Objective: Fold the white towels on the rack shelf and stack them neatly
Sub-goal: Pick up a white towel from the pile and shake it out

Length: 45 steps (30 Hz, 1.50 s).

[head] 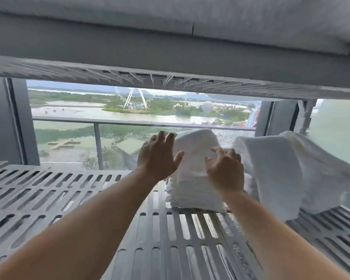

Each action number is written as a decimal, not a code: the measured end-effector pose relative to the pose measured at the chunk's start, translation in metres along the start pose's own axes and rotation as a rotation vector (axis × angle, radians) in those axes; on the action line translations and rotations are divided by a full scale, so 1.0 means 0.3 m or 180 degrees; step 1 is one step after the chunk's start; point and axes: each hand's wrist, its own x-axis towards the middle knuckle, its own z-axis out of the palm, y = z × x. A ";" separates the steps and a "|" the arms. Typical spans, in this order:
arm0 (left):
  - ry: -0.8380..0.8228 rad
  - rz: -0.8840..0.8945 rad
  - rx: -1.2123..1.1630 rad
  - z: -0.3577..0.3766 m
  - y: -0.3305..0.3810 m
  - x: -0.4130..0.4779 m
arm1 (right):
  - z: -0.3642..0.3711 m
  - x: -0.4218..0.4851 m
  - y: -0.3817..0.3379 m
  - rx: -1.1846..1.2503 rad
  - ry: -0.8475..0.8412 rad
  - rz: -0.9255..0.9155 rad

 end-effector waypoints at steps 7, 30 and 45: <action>-0.0345 -0.0224 -0.0157 0.076 0.045 0.056 | 0.027 0.059 0.063 0.0123 -0.0549 0.0475; 0.0556 -0.1141 0.0208 -0.150 0.024 0.000 | -0.028 0.069 -0.099 0.1486 0.0342 -0.0943; 0.0633 -0.1628 0.0157 -0.361 -0.342 -0.277 | 0.012 -0.160 -0.479 0.1746 0.0020 -0.1883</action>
